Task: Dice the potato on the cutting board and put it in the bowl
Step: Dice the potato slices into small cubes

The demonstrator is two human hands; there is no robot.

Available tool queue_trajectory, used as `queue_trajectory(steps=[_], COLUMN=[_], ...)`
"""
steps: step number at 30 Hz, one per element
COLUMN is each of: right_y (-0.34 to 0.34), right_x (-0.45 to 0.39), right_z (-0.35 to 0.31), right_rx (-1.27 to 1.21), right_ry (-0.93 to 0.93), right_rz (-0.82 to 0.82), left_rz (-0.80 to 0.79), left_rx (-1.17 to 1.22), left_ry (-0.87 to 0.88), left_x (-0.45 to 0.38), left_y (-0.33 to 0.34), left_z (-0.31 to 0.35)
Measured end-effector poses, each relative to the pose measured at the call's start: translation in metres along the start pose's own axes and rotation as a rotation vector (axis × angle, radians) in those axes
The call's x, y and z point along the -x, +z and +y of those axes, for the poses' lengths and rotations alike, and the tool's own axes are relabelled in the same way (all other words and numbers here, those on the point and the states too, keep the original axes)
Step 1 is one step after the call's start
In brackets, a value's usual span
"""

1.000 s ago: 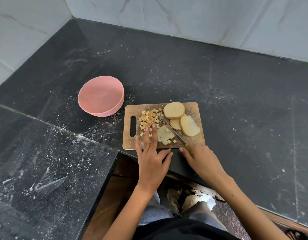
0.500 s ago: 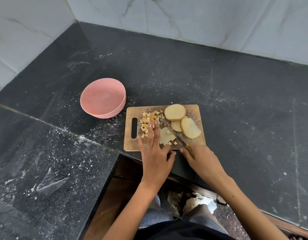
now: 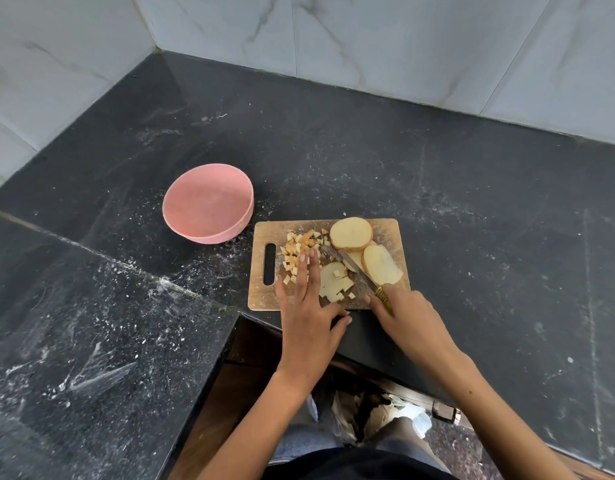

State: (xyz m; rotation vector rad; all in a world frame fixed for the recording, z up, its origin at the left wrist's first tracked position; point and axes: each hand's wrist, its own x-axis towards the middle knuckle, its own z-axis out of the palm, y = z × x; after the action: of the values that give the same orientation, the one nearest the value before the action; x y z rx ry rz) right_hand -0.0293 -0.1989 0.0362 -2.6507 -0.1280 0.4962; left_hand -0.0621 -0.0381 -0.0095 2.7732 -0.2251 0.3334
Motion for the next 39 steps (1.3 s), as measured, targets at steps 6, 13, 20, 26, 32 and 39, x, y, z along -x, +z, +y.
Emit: queue_trajectory(steps=[6,13,20,26,32,39], right_y=[0.000,-0.001,0.011,0.019,0.021,0.021], right_x=[-0.006,-0.006,-0.007,-0.006,-0.008,-0.009], right_z=[0.001,0.002,-0.001,-0.004,0.001,0.002], right_rx=[0.013,-0.028,-0.210,-0.230,-0.236,-0.232], right_ry=[-0.005,0.012,0.017,0.003,0.014,0.019], right_rz=[-0.001,0.038,0.087,0.112,0.128,0.126], left_rz=[-0.063,0.000,0.041,-0.002,-0.016,-0.045], left_rx=[-0.199,-0.257,0.036,0.007,-0.011,-0.048], left_ry=[0.050,0.123,0.029,0.068,-0.007,0.026], left_x=[0.000,0.000,0.005,0.007,0.006,-0.003], left_y=[0.005,0.009,-0.008,-0.008,-0.001,0.000], left_z=[0.007,-0.010,-0.032,-0.016,-0.007,0.005])
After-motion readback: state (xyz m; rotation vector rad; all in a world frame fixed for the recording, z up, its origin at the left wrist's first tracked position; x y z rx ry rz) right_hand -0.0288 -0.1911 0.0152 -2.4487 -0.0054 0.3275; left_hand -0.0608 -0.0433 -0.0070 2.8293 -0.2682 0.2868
